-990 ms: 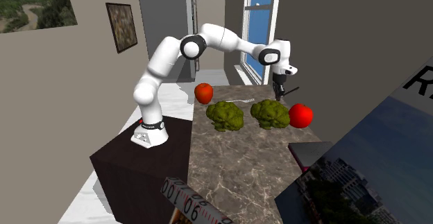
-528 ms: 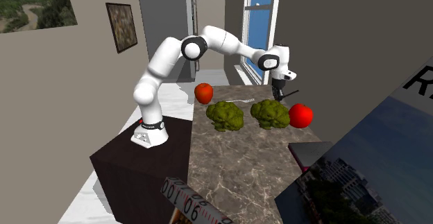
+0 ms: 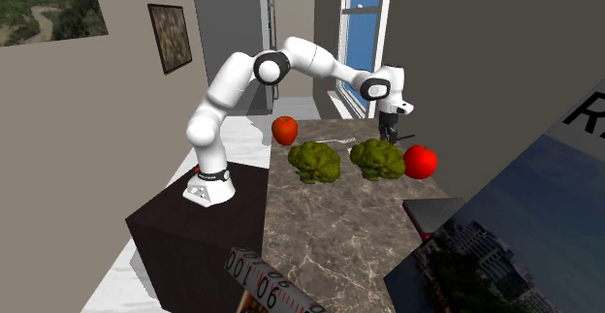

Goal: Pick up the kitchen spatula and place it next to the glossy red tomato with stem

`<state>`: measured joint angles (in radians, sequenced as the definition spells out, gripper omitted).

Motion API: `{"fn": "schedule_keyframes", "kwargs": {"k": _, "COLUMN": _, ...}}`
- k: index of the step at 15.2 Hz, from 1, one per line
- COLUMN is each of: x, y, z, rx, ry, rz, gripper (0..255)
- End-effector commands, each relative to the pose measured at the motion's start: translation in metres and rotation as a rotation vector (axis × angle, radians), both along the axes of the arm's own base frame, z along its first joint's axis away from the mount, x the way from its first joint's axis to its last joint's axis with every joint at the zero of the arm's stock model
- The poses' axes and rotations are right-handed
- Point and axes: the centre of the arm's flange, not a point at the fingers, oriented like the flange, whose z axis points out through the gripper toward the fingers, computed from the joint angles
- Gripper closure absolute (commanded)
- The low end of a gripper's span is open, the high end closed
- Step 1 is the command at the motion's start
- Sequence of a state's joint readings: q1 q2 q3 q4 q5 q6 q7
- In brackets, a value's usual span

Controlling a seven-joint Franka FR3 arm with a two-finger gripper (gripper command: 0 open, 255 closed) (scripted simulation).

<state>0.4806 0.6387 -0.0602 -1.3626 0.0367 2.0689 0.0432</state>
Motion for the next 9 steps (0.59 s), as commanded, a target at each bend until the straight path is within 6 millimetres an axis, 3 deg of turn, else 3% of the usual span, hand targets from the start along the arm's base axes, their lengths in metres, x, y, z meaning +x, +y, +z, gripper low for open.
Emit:
{"fn": "schedule_keyframes", "kwargs": {"k": 1, "x": 0.000, "y": 0.000, "z": -0.001, "rx": -0.001, "ry": 0.002, "rz": 0.000, "gripper": 0}}
{"fn": "schedule_keyframes", "kwargs": {"k": 3, "x": 0.000, "y": 0.001, "z": -0.002, "rx": -0.001, "ry": 0.002, "rz": 0.000, "gripper": 0}}
{"fn": "schedule_keyframes", "kwargs": {"k": 7, "x": -0.004, "y": 0.000, "z": 0.048, "rx": -0.001, "ry": 0.002, "rz": 0.000, "gripper": 0}}
{"fn": "schedule_keyframes", "kwargs": {"k": 9, "x": -0.004, "y": 0.000, "z": 0.048, "rx": -0.001, "ry": 0.002, "rz": 0.000, "gripper": 0}}
